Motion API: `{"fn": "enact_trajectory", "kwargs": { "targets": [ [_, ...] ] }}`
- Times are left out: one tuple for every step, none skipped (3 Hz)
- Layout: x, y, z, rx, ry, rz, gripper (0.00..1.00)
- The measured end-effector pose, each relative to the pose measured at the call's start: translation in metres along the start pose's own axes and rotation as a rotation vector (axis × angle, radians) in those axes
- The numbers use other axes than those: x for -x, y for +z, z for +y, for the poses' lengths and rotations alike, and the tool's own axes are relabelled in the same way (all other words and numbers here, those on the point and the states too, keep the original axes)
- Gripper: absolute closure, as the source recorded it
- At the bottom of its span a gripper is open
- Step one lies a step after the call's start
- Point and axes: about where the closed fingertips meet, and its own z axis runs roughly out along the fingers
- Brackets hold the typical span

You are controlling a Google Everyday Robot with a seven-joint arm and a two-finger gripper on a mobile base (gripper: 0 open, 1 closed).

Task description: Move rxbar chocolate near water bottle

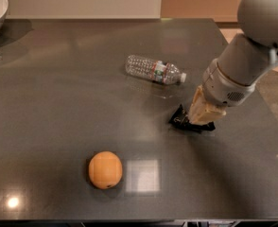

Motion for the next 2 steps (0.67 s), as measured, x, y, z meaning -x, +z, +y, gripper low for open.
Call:
{"fn": "enact_trajectory", "kwargs": {
  "targets": [
    [0.008,0.002,-0.028,-0.017,0.010,0.006,1.00],
    [0.012,0.006,-0.052,-0.041,0.016,0.014,1.00]
  ]
}}
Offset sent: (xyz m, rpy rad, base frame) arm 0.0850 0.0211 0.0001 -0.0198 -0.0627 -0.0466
